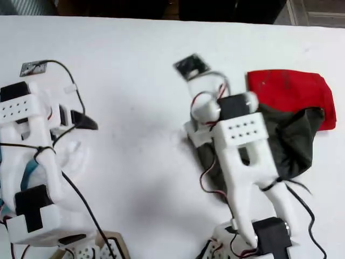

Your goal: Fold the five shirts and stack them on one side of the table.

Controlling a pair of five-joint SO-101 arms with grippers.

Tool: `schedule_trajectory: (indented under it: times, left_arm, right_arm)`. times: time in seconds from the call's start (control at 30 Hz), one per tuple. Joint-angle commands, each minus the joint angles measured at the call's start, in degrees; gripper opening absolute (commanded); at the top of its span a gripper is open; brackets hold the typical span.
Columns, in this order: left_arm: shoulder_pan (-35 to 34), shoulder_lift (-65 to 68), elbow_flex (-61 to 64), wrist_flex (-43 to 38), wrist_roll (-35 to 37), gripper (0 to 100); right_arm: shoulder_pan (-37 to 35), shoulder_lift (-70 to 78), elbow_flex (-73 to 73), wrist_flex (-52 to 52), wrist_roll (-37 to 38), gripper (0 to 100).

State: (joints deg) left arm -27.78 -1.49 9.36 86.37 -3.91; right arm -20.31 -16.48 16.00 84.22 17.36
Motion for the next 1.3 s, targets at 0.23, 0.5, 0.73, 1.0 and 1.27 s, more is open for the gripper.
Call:
schedule_trajectory:
  times: [0.23, 0.5, 0.73, 1.0, 1.27]
  left_arm:
    - [-0.62, -0.88, -2.15, 0.53, -0.26, 44]
    - [-0.53, -0.88, -2.24, 1.23, -0.26, 44]
    - [-0.26, -0.88, -2.24, 2.2, -0.26, 44]
    - [-0.44, -0.88, -1.71, 2.2, -0.26, 44]
    - [-0.44, -0.53, -1.71, 1.76, -0.35, 44]
  right_arm:
    - [0.13, -2.24, 15.47, -15.16, 0.79, 18.7]
    - [6.55, 7.43, 16.88, -22.37, 4.92, 18.7]
    - [8.22, 16.48, 12.4, -23.25, 4.92, 14.7]
    - [8.22, 12.79, 7.65, -23.43, 4.04, 2.1]
    - [5.41, -2.33, 7.3, -22.2, 2.11, 1.9]
